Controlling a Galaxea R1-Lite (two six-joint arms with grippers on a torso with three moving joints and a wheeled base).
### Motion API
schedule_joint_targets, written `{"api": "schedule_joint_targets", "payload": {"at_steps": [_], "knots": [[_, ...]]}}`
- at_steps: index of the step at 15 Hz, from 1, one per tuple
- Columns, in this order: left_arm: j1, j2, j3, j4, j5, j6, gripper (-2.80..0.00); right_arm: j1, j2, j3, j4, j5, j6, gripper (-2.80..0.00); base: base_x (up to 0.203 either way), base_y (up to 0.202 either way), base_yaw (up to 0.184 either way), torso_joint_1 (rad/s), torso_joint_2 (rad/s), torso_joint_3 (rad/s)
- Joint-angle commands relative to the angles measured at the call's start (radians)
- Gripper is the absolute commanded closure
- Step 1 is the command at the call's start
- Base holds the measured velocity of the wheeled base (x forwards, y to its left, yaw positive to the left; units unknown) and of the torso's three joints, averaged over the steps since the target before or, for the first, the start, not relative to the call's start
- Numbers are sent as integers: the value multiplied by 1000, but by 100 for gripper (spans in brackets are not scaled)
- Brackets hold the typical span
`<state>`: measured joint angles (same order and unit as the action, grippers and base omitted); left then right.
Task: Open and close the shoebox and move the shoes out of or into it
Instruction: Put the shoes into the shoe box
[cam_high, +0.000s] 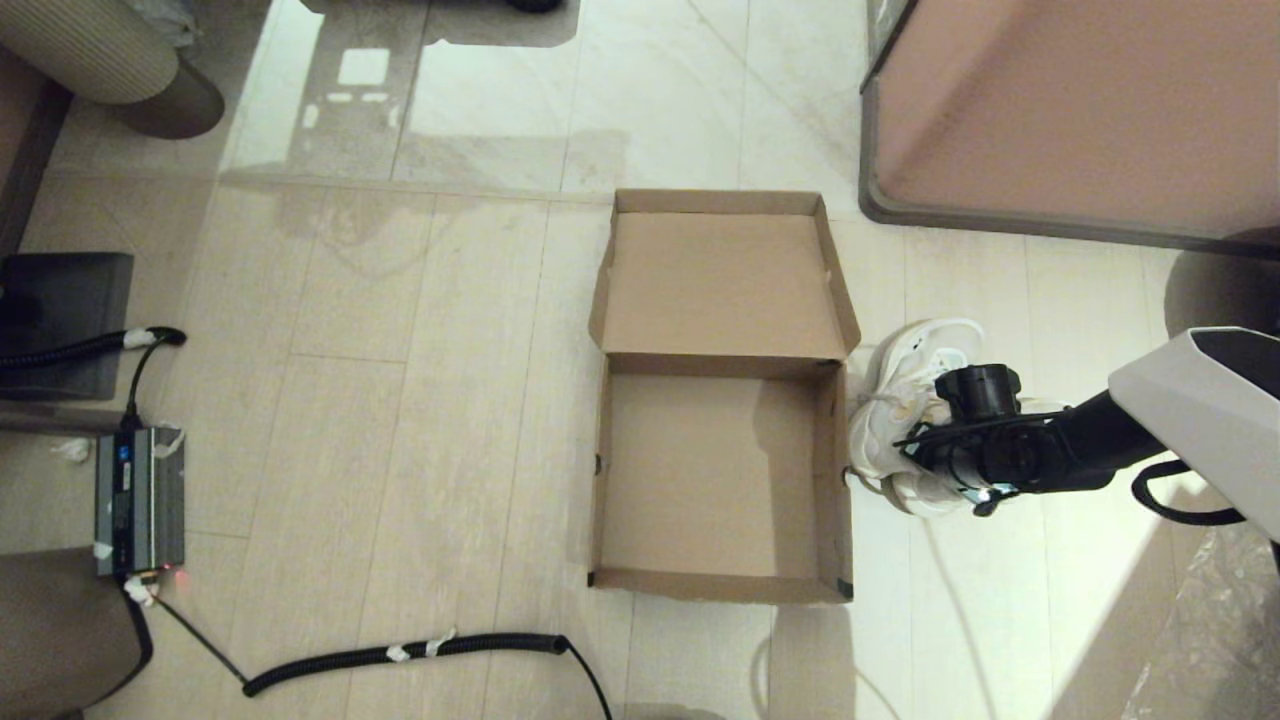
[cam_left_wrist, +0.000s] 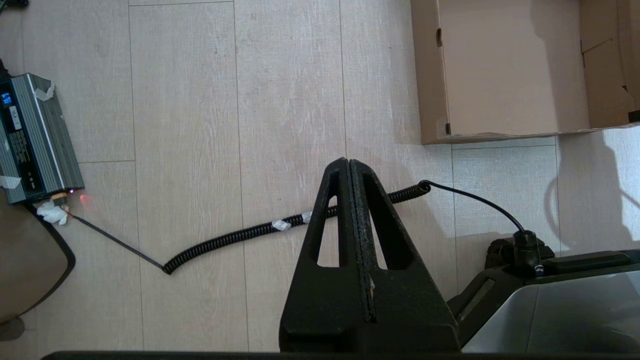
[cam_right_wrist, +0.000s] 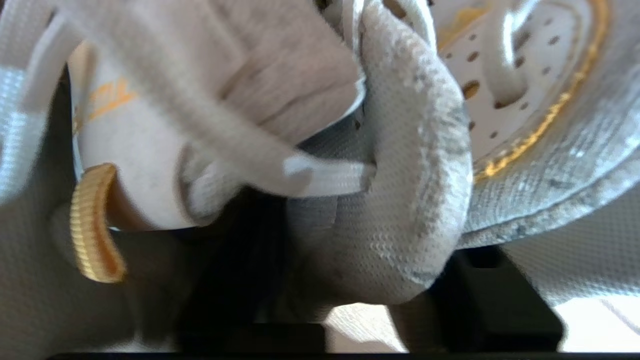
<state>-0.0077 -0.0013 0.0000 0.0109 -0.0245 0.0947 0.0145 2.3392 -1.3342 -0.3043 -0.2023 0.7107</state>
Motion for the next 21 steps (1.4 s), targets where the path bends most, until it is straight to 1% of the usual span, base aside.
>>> {"api": "schedule_joint_targets", "payload": {"at_steps": [1, 4, 6, 7, 9, 10, 11, 12, 13, 14, 15, 17, 18, 19, 21], "knots": [[0, 0, 0, 0, -2, 0, 0, -3, -38, 30, 24, 0, 1, 0, 0, 0, 0, 0, 0, 0], [0, 1, 0, 0, 0, 0, 0, -15, -183, 85, 153, 33, -6, 0, 0, 0, 0, 0, 0, 0], [-2, 0, 0, 0, 0, 0, 0, -24, -318, 165, 205, 64, -11, 0, 0, 0, 0, 0, 0, 0], [-1, 0, 0, 0, 0, 0, 0, -26, -397, 235, 217, 81, -26, 0, 0, 0, 0, 0, 0, 0], [0, 0, 0, 0, -1, 0, 0, -27, -546, 419, 210, 118, -108, 0, 0, 0, 0, 0, 0, 0], [0, 0, 0, 0, 0, 0, 0, -28, -615, 508, 169, 137, -173, 0, 0, 0, 0, 0, 0, 0], [0, 0, 0, 0, -1, 0, 0, -28, -682, 587, 97, 153, -250, 0, 0, 0, 0, 0, 0, 0], [0, 1, 0, 0, -1, 0, 0, -25, -741, 643, 35, 166, -306, 0, 0, 0, 0, 0, 0, 0], [0, 0, 0, 0, 0, 0, 0, -10, -794, 681, 7, 187, -335, 0, 0, 0, 0, 0, 0, 0], [0, 1, 0, 0, -1, 0, 0, 36, -847, 726, -11, 229, -353, 0, 0, 0, 0, 0, 0, 0], [0, 0, 0, 0, -1, 0, 0, 114, -873, 762, -22, 258, -363, 0, 0, 0, 0, 0, 0, 0], [0, 0, 0, 0, -1, 0, 0, 274, -889, 790, -42, 269, -357, 0, 0, 0, 0, 0, 0, 0], [0, 0, 0, 0, 0, 0, 0, 362, -888, 795, -67, 255, -343, 0, 0, 0, 0, 0, 0, 0], [0, 0, 0, 0, 0, 0, 0, 431, -878, 797, -91, 232, -332, 0, 0, 0, 0, 0, 0, 0], [0, 0, 0, 0, 0, 0, 0, 583, -803, 795, -161, 159, -313, 0, 0, 0, 0, 0, 0, 0]]}}
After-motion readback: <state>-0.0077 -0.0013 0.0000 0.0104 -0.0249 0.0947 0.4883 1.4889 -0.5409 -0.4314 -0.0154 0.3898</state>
